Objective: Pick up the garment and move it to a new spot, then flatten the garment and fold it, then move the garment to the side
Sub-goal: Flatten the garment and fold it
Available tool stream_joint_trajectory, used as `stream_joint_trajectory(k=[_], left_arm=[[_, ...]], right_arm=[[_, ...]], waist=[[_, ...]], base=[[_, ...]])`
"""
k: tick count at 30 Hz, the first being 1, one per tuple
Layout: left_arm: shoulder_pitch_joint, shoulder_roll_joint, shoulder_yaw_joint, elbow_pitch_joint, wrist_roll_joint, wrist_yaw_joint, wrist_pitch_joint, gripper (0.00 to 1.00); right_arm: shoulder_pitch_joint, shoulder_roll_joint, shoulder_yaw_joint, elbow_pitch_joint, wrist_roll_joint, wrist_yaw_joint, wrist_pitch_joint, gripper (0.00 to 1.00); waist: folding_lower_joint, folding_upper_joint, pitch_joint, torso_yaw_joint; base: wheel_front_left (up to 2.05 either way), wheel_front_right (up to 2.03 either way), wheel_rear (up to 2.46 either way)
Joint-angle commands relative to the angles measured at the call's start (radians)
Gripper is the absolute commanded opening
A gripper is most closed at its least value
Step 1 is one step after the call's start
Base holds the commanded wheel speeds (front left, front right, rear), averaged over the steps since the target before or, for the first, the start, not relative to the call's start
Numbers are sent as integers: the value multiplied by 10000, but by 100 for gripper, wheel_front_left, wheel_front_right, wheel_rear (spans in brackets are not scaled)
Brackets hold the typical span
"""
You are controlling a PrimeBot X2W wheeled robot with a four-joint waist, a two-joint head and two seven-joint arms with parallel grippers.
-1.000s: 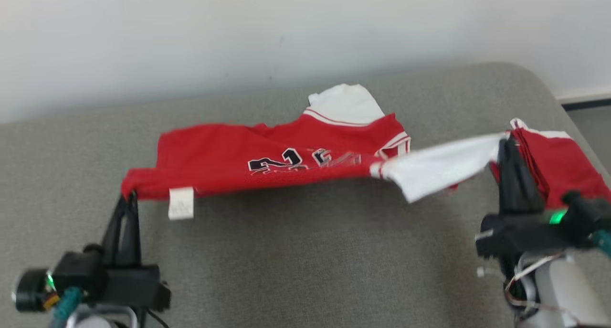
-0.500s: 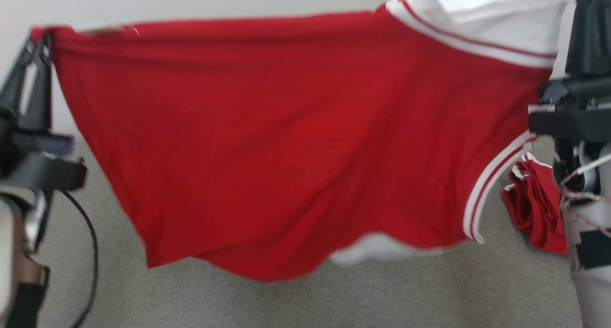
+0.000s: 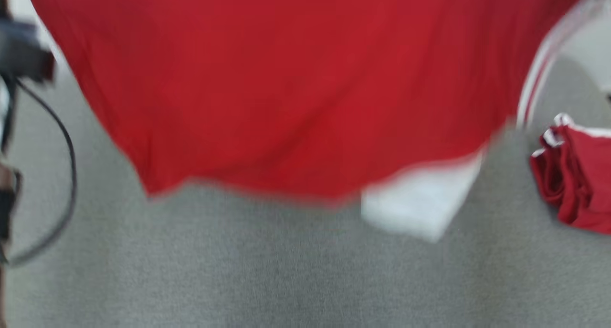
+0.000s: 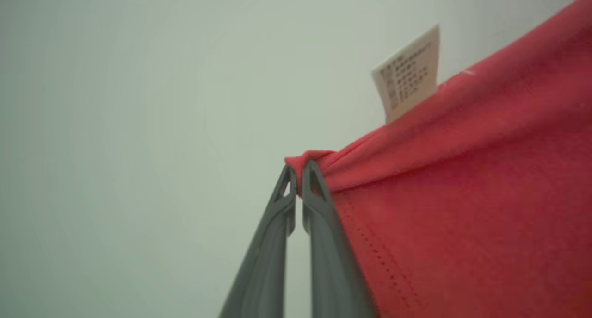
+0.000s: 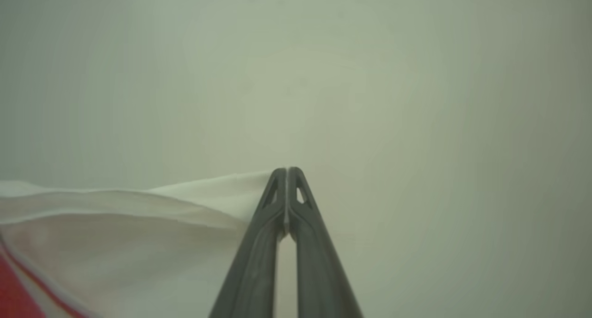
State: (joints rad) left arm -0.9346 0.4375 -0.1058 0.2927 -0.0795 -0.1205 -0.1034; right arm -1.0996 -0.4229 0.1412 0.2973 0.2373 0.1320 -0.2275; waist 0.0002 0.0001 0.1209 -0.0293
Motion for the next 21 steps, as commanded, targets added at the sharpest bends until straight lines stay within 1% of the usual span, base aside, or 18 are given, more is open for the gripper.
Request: stream_joint_trajectory(k=[1,2,5,7,9,12,14,16,18,21], left_arm=[[-852,142,40,400,282,165,188,0],[-852,142,40,400,282,165,188,0],[-2422,271,-219,1140,728,268,224,0],[-3433,321,-459,1581,1056,311,84,0],[-4319,352,-611,1935,1351,424,-221,0],[-5329,185,-754,2577,1449,537,-722,0],[-5401,-53,-809,3044,1394,682,-975,0],[-5085,-183,-820,3408,1311,861,-1210,0],[-4689,-300,-602,3666,1050,1110,-1393,0],[-3768,-429,-467,3880,772,1238,-1557,0]], right_arm=[[-1045,-60,-114,455,-287,-30,27,0],[-1045,-60,-114,455,-287,-30,27,0],[-2759,-12,-625,1478,-725,-30,-10,0],[-3836,-152,-868,2090,-1229,-31,-72,0],[-4752,-204,-1078,2523,-1746,-34,-168,0],[-5524,-318,-1243,3111,-2165,-36,-277,0],[-5609,-407,-1290,3490,-2194,-36,-329,0],[-5222,-421,-1275,3781,-2078,-37,-359,0],[-4609,-399,-1332,3570,-1821,-37,-368,0],[-3144,-410,-1474,2689,-1215,-39,-373,0]], waist=[[-2,-1,1949,-6],[-2,-1,1949,-6],[-2,-1,2909,-117],[-2,-1,3383,-119],[-2,-1,3728,-122],[-2,-1,4178,-92],[-2,-1,4385,-66],[-2,-1,4499,-82],[-2,-1,4596,-84],[-2,-1,4540,-99]], base=[[0,0,0],[0,0,0],[0,0,0],[0,0,0],[0,0,0],[0,0,0],[0,0,0],[0,0,0],[0,0,0],[0,0,0]])
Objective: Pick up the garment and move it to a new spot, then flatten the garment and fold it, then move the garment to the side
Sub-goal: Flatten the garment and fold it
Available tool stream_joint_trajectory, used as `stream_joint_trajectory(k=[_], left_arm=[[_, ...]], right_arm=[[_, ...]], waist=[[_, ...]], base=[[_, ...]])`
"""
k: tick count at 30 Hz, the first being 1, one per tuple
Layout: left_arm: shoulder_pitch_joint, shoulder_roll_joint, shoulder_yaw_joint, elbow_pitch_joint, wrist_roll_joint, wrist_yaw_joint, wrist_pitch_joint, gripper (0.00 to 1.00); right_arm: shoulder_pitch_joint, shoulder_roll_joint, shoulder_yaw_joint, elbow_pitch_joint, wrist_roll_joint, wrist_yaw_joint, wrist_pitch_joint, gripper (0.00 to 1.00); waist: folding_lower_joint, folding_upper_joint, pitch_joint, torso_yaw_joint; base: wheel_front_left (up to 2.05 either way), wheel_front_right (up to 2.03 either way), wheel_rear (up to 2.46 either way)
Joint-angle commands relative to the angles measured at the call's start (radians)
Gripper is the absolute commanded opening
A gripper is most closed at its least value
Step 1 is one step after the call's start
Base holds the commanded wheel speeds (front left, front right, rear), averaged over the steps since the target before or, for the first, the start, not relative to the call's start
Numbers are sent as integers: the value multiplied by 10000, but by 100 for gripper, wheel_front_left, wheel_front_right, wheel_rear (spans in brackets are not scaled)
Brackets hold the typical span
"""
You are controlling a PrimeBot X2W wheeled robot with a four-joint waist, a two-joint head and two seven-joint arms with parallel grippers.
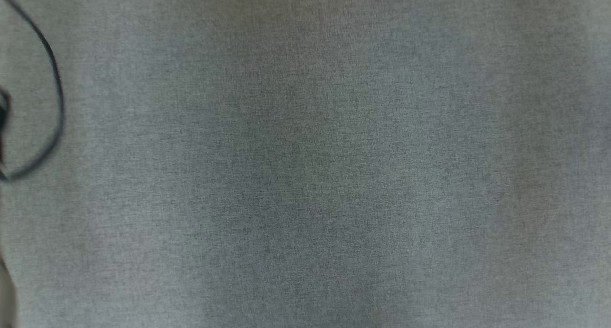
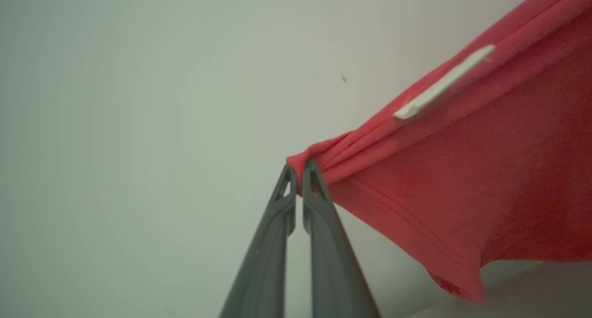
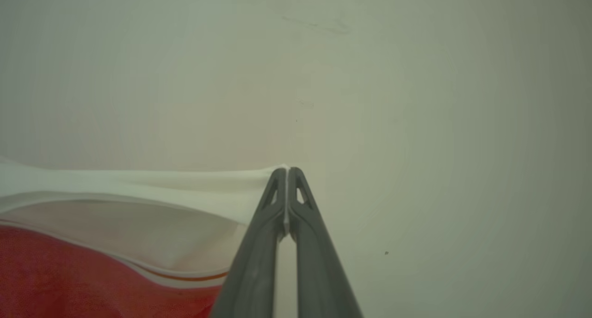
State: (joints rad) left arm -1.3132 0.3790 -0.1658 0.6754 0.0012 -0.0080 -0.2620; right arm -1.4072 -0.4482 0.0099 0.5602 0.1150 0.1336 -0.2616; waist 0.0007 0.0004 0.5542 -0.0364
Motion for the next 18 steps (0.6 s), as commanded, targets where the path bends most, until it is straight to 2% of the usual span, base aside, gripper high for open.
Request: stream_joint_trajectory(k=[1,8,10,18], left_arm=[[771,12,151,-6,-278,63,-10,0],[4637,-910,699,-1290,-1154,219,-24,0],[5793,-1193,942,-1655,-1365,294,-28,0],[9224,-2202,1330,-2452,-1422,30,-32,0]], right_arm=[[1211,-177,-236,-675,452,-54,-33,0],[6365,437,-1406,-2620,1463,-54,-38,0],[7651,665,-1370,-2962,1466,-54,-38,0],[10828,1941,-1633,-3202,1316,-51,-37,0]], waist=[[-7,-4,134,-33],[-7,-4,-670,85],[-7,-4,-1022,62],[-7,-4,-2468,-88]], base=[[0,0,0],[0,0,0],[0,0,0],[0,0,0]])
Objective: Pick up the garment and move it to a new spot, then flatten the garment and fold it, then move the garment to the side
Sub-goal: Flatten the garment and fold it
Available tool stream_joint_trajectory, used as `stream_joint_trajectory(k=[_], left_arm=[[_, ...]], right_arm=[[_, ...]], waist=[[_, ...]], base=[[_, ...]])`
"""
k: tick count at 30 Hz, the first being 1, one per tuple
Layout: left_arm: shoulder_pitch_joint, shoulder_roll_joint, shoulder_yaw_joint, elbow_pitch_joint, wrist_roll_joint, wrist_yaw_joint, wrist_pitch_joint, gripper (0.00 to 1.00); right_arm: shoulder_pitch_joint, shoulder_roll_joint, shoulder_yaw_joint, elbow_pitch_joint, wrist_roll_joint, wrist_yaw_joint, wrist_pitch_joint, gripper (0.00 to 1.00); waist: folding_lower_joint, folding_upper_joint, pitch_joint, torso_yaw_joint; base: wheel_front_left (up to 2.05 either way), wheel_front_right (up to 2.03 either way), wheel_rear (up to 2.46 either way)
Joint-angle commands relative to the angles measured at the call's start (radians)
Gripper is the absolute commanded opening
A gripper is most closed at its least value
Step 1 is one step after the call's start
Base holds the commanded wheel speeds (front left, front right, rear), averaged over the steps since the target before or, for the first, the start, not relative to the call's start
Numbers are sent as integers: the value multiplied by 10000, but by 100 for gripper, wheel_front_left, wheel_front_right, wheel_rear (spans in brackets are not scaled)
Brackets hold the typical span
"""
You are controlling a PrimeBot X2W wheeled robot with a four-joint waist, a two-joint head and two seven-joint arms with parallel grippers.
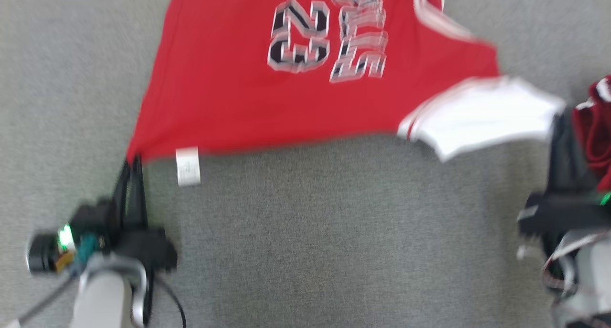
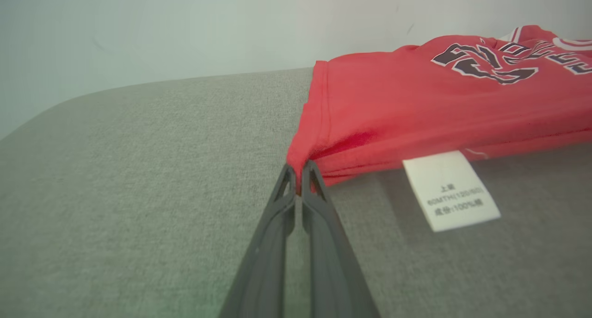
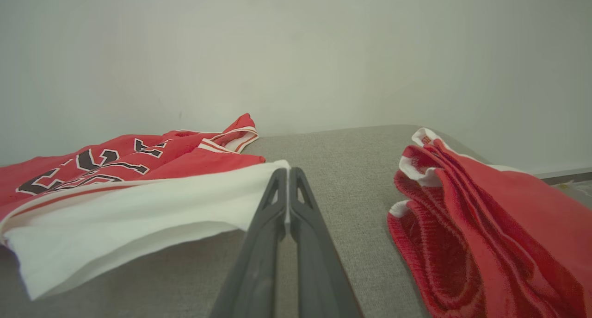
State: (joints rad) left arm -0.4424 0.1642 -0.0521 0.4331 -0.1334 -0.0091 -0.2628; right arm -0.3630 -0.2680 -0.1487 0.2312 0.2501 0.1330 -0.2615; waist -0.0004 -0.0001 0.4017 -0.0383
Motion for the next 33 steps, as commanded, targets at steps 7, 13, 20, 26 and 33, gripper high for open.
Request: stream_joint_trajectory(k=[7,13,20,26,33], left_arm=[[2197,-458,643,-63,82,0,-25,0],[3751,-788,1135,-131,112,-9,-25,0],[4988,-938,1303,-34,290,-262,-25,0],[5574,-1016,1512,21,283,-338,-25,0],[6109,-1077,1628,164,181,-457,-26,0]], right_arm=[[1911,513,-138,923,-446,-47,-40,0],[3164,692,-215,1556,-801,-47,-38,0],[4200,847,-220,1861,-1104,-47,-40,0],[4704,1001,-178,2014,-1206,-47,-39,0],[5373,1068,64,2023,-1408,-47,-39,0]], waist=[[4,1,-2124,-177],[4,1,-3265,-256],[4,1,-4028,-145],[4,1,-4413,-29],[4,1,-4768,10]], base=[[0,0,0],[0,0,0],[0,0,0],[0,0,0],[0,0,0]])
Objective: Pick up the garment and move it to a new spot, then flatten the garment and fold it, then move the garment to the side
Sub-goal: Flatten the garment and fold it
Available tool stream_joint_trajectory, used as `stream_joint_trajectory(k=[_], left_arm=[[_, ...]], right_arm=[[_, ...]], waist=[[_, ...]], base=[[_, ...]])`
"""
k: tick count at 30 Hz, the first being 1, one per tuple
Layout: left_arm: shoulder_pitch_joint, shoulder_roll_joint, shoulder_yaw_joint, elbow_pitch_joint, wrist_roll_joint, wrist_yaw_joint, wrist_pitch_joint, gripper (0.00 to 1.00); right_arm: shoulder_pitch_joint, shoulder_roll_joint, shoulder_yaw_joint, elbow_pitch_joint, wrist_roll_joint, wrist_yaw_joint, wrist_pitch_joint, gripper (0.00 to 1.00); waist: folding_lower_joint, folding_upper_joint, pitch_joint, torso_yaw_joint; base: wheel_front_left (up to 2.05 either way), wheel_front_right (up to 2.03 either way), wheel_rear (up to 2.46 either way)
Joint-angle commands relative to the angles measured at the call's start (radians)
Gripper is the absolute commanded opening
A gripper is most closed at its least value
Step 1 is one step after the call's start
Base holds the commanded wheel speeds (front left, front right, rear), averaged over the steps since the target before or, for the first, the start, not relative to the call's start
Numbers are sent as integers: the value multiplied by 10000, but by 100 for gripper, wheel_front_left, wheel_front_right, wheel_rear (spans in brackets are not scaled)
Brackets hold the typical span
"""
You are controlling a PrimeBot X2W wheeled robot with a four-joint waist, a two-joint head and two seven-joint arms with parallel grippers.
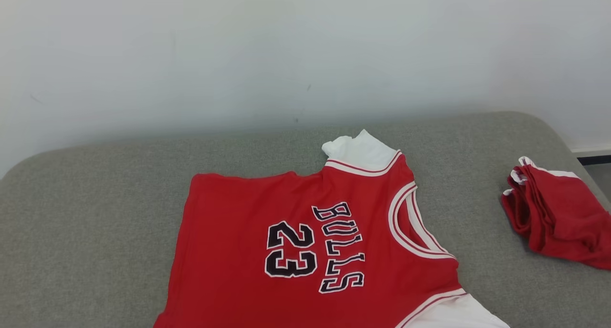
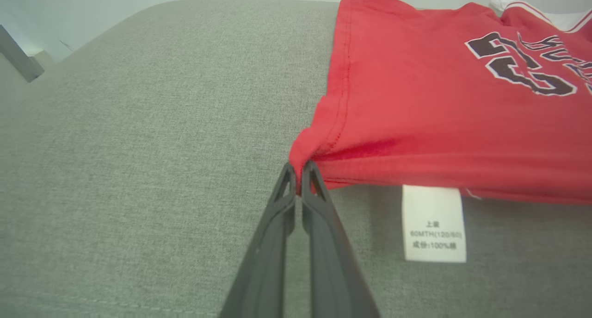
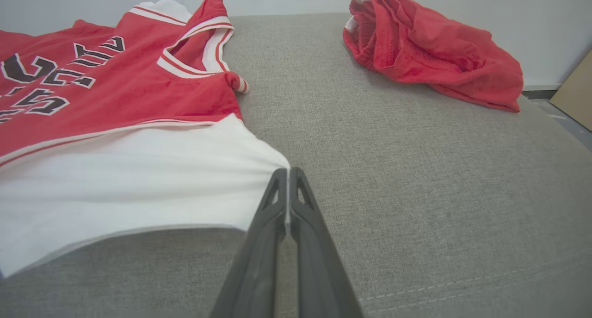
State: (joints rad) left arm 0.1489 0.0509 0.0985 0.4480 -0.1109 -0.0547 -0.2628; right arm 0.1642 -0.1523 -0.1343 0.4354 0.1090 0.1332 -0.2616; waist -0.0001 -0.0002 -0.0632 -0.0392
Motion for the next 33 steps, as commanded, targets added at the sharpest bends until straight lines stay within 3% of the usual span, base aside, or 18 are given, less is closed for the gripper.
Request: stream_joint_trajectory(k=[1,10,19,33], left_arm=[[229,51,199,2,-116,33,-26,0],[35,29,45,-643,-270,-287,-27,0],[-1111,17,4,-1010,-83,-429,-26,0],[-3117,9,63,-111,431,-529,-26,0]], right_arm=[[200,-56,-159,-17,44,-49,-37,0],[119,-42,-201,-767,-11,-49,-37,0],[-1326,-95,226,-1333,107,-42,-37,0],[-4034,-391,617,219,-282,-42,-20,0]], waist=[[1,2,-153,3],[1,2,21,-20],[1,2,683,6],[1,2,2019,97]], base=[[0,0,0],[0,0,0],[0,0,0],[0,0,0]])
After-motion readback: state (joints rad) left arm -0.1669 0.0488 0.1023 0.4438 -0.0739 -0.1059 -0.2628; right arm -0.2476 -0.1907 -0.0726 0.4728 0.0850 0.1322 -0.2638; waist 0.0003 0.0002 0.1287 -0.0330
